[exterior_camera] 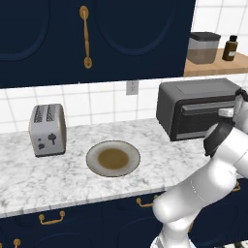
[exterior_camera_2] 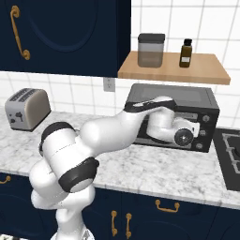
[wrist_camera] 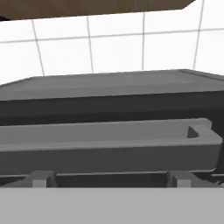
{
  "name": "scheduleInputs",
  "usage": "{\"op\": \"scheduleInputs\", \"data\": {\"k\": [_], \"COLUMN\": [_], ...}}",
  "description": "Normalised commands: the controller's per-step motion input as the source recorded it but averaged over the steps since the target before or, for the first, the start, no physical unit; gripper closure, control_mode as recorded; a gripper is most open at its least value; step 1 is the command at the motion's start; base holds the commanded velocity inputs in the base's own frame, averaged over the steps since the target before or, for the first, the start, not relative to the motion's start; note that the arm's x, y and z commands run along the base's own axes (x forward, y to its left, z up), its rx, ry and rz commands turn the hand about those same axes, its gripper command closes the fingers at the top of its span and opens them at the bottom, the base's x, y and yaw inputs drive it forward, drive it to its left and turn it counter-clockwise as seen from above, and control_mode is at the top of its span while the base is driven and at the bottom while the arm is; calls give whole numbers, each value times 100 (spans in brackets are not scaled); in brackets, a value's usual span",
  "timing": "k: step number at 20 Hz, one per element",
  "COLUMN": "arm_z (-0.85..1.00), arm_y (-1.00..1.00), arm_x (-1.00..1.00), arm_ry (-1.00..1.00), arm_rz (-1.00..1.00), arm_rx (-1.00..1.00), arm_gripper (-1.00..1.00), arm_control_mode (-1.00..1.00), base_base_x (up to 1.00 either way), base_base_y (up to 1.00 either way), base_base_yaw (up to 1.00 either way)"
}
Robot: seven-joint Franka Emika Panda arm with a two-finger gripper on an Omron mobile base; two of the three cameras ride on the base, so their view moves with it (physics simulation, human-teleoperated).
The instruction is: Pick up the kebab skewer and baguette bread, and place them inside the toaster oven. Close the toaster oven door and start by setting the timer.
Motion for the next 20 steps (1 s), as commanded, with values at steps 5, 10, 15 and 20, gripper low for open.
{"op": "scheduleInputs", "data": {"k": [5, 10, 15, 20], "arm_z": [18, 3, 0, 0], "arm_y": [-79, -57, -57, -30], "arm_x": [-14, -2, -1, 0], "arm_ry": [-18, -13, -7, -10], "arm_rz": [0, 3, 12, 6], "arm_rx": [-3, 0, 0, -1], "arm_gripper": [-100, -100, -100, -100], "arm_control_mode": [-100, -100, -100, -100], "base_base_x": [0, 0, 0, 0], "base_base_y": [0, 0, 0, 0], "base_base_yaw": [0, 0, 0, 0]}}
